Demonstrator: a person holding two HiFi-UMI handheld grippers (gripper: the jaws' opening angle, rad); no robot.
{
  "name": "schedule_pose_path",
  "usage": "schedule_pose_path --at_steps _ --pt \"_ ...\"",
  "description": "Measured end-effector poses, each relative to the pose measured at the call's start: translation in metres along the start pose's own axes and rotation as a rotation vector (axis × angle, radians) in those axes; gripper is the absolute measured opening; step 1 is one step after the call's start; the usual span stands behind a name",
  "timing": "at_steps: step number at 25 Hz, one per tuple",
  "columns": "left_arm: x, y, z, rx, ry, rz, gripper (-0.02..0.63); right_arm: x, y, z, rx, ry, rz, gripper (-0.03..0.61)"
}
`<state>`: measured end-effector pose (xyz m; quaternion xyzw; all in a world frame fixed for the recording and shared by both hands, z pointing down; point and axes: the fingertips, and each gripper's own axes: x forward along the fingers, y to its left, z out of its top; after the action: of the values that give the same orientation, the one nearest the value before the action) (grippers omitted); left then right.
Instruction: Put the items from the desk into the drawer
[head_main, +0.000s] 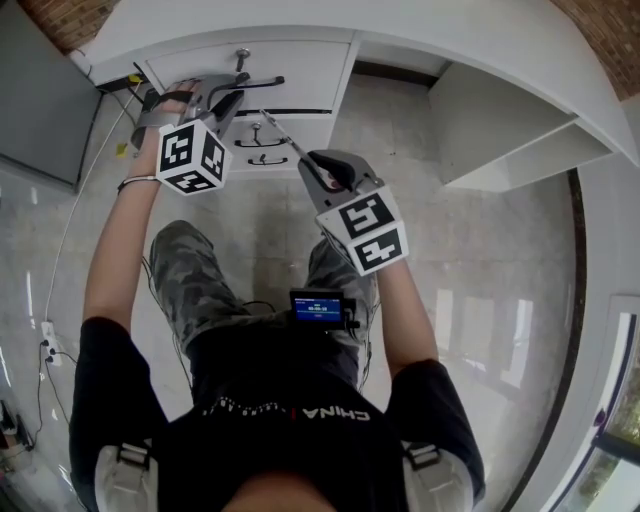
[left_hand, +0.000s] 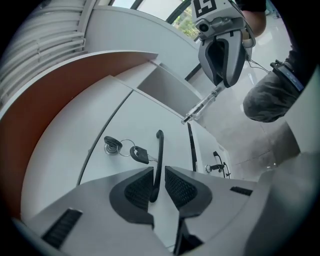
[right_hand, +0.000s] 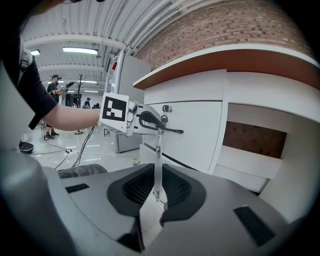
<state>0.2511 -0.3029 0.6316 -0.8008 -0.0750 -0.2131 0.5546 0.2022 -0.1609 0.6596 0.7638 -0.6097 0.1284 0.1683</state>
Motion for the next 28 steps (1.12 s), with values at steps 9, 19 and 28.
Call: schedule_pose_path --at_steps 9,19,28 --pt "0.004 0.001 -0.001 0.055 0.052 -0.019 0.037 0.002 -0.002 -0.004 0.000 0.010 -0.007 0.055" --pt "0.003 0.000 -0.002 -0.008 0.065 -0.069 0.034 -0.008 -0.006 0.009 -0.012 0.007 -0.011 0.054" --pt "-0.006 -0.003 0.002 -0.042 0.067 -0.096 0.034 -0.024 -0.010 0.022 -0.019 0.020 -0.011 0.055"
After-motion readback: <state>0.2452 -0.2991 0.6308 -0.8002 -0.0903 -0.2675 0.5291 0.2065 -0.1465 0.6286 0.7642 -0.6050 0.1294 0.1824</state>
